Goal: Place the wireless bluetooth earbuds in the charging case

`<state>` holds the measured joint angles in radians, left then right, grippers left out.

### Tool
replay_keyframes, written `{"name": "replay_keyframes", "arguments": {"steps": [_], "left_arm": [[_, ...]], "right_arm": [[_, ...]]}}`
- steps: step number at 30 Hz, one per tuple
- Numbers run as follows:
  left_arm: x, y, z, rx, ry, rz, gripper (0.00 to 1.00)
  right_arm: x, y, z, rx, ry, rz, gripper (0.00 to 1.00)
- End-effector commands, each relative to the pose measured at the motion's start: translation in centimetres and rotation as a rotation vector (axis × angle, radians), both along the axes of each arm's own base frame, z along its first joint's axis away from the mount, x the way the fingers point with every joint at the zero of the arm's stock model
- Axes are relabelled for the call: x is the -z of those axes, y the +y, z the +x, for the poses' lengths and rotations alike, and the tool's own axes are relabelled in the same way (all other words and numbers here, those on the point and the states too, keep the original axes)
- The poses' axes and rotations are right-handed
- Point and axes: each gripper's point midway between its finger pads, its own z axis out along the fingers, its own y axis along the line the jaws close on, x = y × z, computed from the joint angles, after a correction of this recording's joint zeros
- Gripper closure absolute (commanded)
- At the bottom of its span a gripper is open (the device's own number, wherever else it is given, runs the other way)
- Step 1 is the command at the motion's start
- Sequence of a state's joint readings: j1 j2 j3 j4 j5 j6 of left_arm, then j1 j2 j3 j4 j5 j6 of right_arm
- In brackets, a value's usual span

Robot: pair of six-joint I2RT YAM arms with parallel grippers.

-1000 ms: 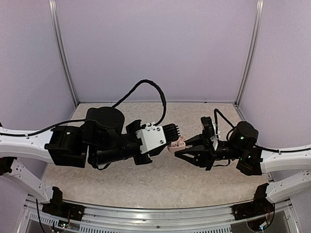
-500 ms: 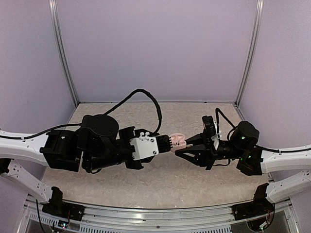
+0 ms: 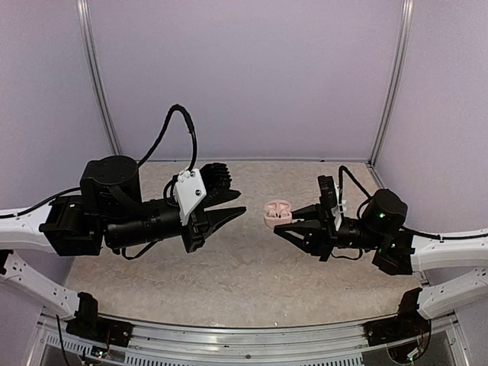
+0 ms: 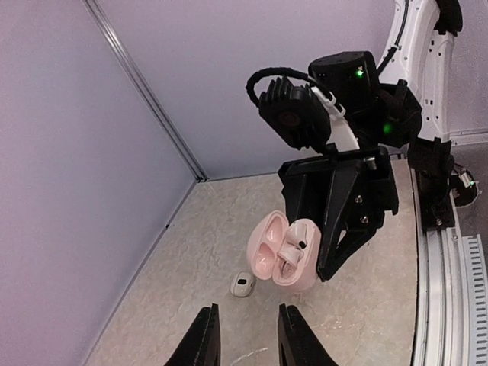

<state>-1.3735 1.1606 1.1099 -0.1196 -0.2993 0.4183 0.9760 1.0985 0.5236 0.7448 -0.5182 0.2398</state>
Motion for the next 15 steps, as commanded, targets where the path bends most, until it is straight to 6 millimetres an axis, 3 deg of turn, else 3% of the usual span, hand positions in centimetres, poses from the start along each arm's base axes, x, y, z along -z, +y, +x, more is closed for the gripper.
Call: {"name": "replay_keyframes", "arguments": {"steps": [1, 15], "left_arm": [[-1.7, -1.2, -1.4, 0.099, 0.121, -0.133, 0.72], [0.0, -3.9, -0.4, 0.12, 0.152, -0.069, 0.73]], "right_arm": [[-1.5, 0.1, 0.3, 0.028, -0.021, 0.022, 1.0], [-1.2, 0.4, -0.5, -0.009, -0.024, 0.014, 1.0]]}}
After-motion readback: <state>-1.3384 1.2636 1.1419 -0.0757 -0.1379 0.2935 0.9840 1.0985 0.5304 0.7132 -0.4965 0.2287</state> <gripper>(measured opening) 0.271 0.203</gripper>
